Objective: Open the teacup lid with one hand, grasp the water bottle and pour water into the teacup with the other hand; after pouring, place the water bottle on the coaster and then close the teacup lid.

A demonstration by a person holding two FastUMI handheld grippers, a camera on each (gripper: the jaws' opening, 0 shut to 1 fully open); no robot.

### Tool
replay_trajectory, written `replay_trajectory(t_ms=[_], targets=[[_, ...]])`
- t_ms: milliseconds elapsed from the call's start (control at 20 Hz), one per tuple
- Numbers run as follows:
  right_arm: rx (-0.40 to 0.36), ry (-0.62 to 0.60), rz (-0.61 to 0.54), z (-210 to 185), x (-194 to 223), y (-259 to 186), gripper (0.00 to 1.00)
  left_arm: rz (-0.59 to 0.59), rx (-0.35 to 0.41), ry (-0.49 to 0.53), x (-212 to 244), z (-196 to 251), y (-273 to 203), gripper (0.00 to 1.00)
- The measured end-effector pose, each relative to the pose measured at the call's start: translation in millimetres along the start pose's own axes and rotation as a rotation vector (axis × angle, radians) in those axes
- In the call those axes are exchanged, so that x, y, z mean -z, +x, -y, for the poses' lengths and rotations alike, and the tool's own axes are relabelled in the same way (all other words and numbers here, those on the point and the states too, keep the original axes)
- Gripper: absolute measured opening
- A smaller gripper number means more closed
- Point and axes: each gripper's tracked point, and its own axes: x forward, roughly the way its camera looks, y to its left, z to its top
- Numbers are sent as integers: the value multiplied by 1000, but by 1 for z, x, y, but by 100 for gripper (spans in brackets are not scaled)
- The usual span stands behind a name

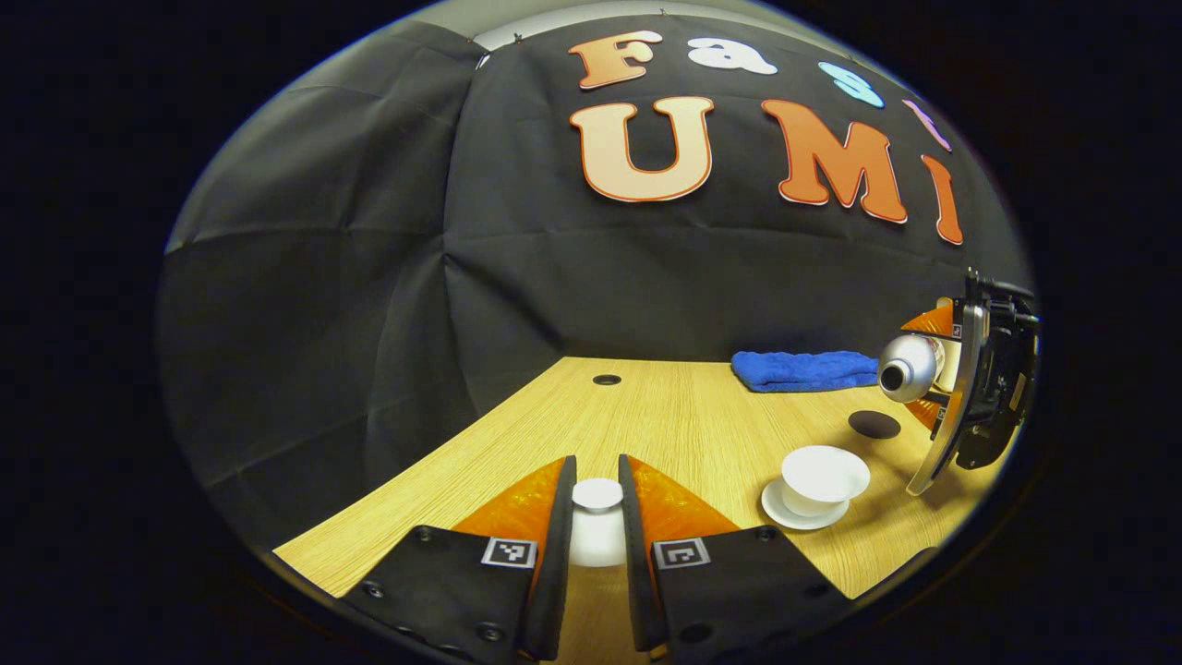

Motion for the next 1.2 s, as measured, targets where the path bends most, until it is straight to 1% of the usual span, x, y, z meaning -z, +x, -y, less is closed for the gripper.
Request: replay_trajectory(t_ms=[50,100,250,400,450,500,550,800,950,1200], targets=[[0,-27,1,1,0,2,80,0,-1,-4,0,-1,-1,29],[7,-59,4,3,-1,5,79,0,3,-7,1,0,-1,32],[23,-144,21,12,-7,13,80,2,-5,-10,2,-3,-2,32],[7,-198,46,9,-11,18,79,7,-9,-14,0,-3,-2,33],[11,-223,51,12,-13,19,79,9,-13,-15,1,-4,-3,35],[19,-243,52,15,-14,19,79,16,-18,-18,0,-6,-3,32],[25,-259,55,17,-14,19,80,22,-22,-22,0,-7,-4,32],[52,-325,57,29,-12,22,79,15,-33,-27,2,-9,-7,32],[61,-342,64,35,-14,24,79,17,-48,-29,5,-12,-6,32],[101,-376,81,54,-20,26,79,27,-55,-34,2,-13,-7,32]])
